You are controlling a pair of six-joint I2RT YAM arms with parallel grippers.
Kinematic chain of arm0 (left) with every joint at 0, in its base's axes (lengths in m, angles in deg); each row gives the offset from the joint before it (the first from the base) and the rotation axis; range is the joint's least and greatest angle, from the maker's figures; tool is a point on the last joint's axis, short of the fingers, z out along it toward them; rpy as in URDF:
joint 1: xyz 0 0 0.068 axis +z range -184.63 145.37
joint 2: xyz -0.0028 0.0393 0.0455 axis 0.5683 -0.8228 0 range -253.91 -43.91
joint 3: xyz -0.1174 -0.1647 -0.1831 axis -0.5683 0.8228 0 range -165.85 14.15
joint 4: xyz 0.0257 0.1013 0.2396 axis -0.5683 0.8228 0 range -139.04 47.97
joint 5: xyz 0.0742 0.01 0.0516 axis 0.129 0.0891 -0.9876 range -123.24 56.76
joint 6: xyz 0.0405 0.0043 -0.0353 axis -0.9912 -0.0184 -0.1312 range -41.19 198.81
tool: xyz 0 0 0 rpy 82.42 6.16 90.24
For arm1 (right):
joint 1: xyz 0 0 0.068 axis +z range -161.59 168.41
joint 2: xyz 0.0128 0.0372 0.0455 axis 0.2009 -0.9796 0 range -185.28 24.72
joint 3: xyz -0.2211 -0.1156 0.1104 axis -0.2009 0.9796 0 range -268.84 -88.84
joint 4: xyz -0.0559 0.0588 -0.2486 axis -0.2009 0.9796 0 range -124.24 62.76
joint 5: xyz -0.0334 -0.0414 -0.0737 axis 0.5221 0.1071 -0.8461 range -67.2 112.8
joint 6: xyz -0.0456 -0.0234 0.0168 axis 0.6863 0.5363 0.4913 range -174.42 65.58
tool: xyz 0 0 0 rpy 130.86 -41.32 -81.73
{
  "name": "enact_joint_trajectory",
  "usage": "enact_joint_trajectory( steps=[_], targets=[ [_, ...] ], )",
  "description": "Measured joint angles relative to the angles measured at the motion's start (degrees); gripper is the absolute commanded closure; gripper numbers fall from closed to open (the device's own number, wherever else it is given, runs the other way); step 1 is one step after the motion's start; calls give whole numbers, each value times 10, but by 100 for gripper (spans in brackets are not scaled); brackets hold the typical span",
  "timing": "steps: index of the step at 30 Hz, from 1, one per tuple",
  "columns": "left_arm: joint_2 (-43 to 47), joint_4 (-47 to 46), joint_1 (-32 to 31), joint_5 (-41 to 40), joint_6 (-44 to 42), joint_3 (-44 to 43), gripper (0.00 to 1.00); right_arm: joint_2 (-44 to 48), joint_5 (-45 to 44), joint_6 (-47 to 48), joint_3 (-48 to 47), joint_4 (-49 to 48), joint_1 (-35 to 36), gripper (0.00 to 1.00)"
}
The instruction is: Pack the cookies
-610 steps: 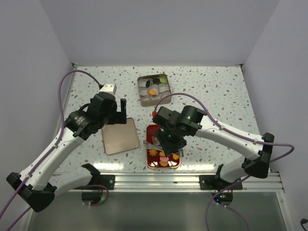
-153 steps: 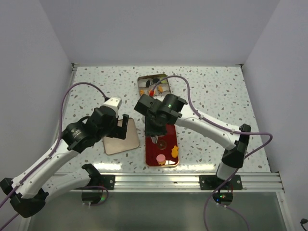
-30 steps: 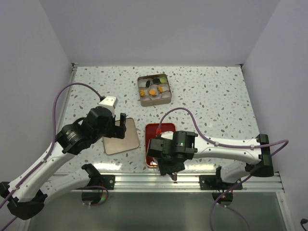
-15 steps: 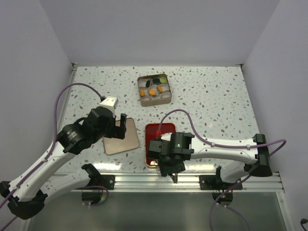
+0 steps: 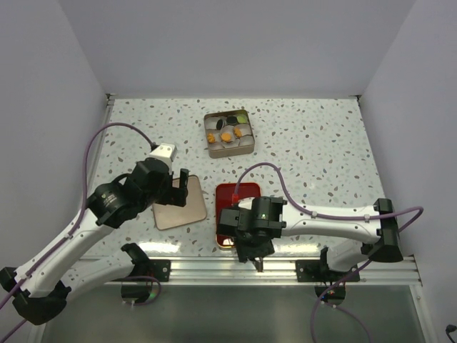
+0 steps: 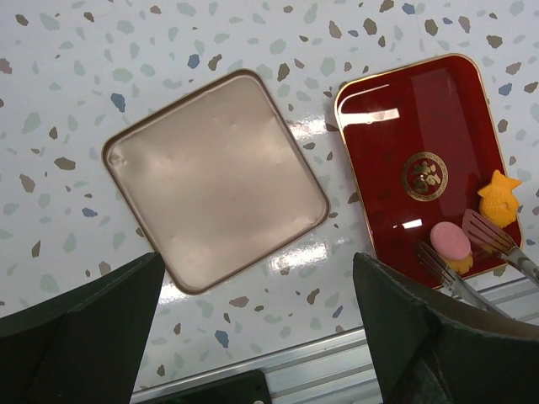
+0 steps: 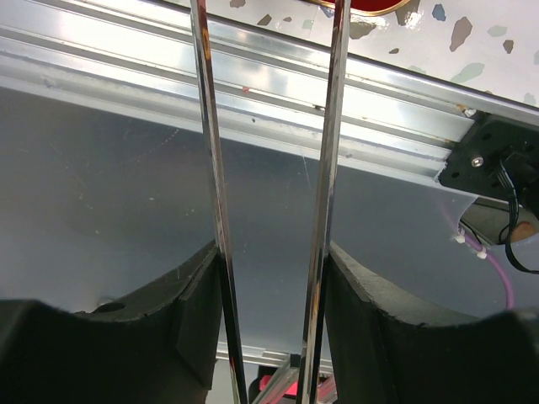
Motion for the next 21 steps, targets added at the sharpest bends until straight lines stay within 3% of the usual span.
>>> enact_joint_trajectory(
  steps=[10, 21],
  targets=[
    [0, -1, 0, 0, 0, 6, 0, -25, -3, 0, 0, 0, 0, 52],
    [0, -1, 0, -1, 0, 9, 0, -27, -13, 1, -1, -1, -2, 63]
  ],
)
